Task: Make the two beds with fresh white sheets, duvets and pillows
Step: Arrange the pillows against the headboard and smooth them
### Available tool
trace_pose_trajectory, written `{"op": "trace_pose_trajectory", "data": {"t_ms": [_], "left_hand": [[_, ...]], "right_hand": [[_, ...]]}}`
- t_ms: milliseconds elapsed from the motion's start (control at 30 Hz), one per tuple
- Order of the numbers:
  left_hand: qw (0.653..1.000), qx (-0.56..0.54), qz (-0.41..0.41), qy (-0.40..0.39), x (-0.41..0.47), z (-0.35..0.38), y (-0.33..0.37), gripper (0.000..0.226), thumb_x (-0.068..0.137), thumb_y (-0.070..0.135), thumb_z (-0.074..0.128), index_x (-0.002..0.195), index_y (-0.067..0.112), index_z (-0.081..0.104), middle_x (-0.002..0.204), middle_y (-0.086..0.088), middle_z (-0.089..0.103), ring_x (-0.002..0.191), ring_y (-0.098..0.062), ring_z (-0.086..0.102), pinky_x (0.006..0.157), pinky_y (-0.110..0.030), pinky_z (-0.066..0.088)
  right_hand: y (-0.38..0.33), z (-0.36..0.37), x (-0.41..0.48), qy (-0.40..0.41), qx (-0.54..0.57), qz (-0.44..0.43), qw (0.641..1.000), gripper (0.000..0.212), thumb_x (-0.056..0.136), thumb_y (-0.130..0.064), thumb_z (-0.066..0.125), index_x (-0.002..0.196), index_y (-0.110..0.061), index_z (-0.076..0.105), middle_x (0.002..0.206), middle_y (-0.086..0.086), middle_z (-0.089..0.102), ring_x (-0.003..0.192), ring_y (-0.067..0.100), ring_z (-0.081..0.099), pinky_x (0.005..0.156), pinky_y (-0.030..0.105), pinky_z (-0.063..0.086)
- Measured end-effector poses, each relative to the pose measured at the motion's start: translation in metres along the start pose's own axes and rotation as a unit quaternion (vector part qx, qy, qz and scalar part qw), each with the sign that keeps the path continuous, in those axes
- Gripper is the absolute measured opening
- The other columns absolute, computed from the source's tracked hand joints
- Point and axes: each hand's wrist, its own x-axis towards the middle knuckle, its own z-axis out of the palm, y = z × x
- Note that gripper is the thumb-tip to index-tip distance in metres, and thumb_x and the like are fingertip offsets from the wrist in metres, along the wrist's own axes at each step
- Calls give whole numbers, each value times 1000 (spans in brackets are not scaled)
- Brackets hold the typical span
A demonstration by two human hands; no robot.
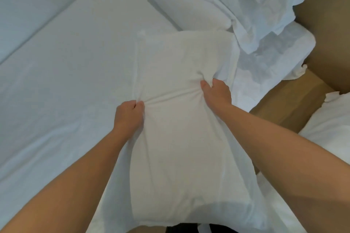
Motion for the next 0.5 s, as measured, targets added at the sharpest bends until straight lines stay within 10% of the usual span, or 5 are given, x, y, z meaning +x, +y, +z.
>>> {"op": "trace_pose_trajectory", "data": {"t_ms": [500], "left_hand": [[991, -43, -77, 101, -3, -61, -72, 40, 98, 24, 42, 61, 9, 38, 61, -8, 43, 59, -23, 39, 56, -33, 29]], "right_hand": [[-146, 52, -3, -32, -127, -177, 976, 37, 100, -46, 39, 113, -15, 56, 114, 7, 62, 109, 30, 57, 82, 34, 41]]}}
